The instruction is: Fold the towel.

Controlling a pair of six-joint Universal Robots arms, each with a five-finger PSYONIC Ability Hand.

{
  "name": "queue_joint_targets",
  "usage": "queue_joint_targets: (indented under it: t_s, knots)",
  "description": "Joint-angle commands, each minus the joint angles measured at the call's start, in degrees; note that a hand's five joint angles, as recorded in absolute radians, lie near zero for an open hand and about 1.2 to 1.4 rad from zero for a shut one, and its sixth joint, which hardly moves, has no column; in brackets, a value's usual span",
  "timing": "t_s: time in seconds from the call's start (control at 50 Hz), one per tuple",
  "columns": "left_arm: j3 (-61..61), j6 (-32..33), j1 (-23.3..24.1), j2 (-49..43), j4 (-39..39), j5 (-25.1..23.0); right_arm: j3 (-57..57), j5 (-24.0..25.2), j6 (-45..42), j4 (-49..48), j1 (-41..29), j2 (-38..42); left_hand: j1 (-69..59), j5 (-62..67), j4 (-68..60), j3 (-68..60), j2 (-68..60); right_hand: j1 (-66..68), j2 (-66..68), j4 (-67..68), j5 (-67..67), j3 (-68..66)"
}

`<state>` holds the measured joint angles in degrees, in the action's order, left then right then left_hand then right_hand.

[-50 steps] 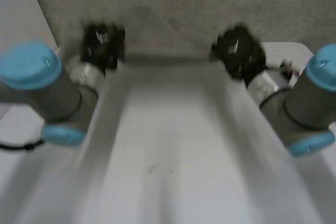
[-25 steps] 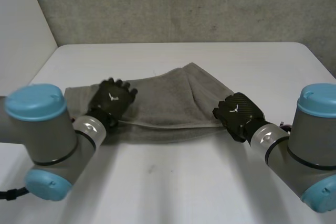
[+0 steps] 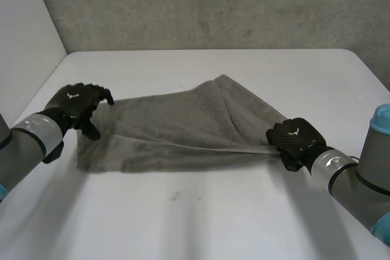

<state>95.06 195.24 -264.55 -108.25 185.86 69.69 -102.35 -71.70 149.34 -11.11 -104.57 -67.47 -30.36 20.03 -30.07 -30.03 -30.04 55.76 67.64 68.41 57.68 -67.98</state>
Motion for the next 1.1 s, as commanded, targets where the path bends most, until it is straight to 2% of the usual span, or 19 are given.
queue_joint_targets:
  t_s: [0.02,0.26,0.4,0.56,0.8,0.94,1.1]
  knots:
    - [-6.89,0.14,-1.14,-9.85,-4.62,-1.66,-0.04,-0.02,-0.1,-0.05,-0.37,0.76,-8.11,8.44,-8.4,-8.45,-8.43,24.24,12.36,11.59,12.32,-12.02]
    - [-14.63,0.41,-0.71,-17.6,-6.65,-1.05,-0.04,-0.02,-0.36,-0.05,-0.64,1.46,-9.12,9.45,-9.41,-9.46,-9.44,24.24,12.36,11.59,12.32,-12.02]
    - [-18.5,0.58,0.17,-21.2,-7.01,2.2,-0.13,-0.02,-0.62,-0.05,-0.64,1.55,-11.64,11.97,-11.93,-11.98,-11.96,24.24,12.36,11.59,12.32,-12.02]
    - [-21.32,0.93,2.29,-23.84,-9.63,3.61,-0.22,-0.11,-0.89,-0.14,-0.64,1.64,-16.01,16.34,-16.31,-16.35,-16.34,24.24,12.36,11.59,12.32,-12.02]
    - [-21.14,2.08,3.52,-23.85,-11.4,4.67,-0.13,-0.11,-1.15,-0.14,-0.64,2.43,-19.04,19.38,-19.34,-19.38,-19.37,24.24,12.36,11.59,12.32,-12.02]
    - [-20.53,2.16,3.95,-23.14,-11.4,6.86,-0.13,-0.11,-1.15,-0.14,-0.64,2.61,-28.45,28.79,-28.75,-28.79,-28.78,24.24,12.36,11.59,12.32,-12.02]
    - [-19.22,2.16,5.27,-21.92,-11.4,6.78,-0.04,-0.11,-1.24,-0.14,-0.64,3.05,-28.46,28.8,-28.76,-28.8,-28.79,24.24,12.36,11.59,12.32,-12.02]
